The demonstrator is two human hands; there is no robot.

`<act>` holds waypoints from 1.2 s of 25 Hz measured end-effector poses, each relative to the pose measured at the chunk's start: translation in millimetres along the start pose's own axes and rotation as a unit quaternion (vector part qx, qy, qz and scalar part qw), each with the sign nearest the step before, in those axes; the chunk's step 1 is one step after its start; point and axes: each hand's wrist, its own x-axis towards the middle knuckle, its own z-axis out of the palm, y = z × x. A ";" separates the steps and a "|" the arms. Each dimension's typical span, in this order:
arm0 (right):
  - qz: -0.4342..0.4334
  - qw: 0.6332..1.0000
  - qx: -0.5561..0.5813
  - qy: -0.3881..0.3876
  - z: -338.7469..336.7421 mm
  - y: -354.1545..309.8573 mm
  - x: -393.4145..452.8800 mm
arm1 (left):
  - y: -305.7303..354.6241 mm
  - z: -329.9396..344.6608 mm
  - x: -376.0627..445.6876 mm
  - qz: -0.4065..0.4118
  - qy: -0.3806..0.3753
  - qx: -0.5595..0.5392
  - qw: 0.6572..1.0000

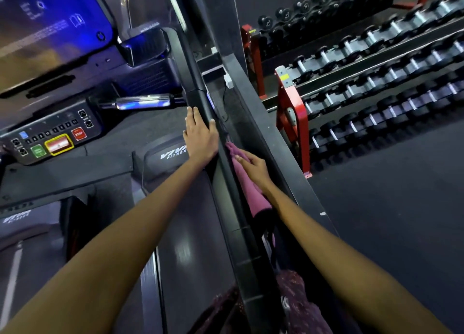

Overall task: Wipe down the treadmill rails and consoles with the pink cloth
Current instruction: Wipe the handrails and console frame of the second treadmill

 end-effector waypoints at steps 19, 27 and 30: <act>-0.046 0.999 -0.024 -0.006 39.3 -70.3 127.1 | -10.4 6.2 7.3 0.001 -0.013 -0.030 0.999; -0.082 0.997 -0.009 -0.012 30.0 -41.7 78.2 | -6.3 2.2 4.0 -0.013 0.003 -0.174 0.985; -0.080 0.996 -0.038 -0.006 22.7 -25.1 49.2 | -5.1 1.0 4.2 -0.029 0.008 -0.232 0.972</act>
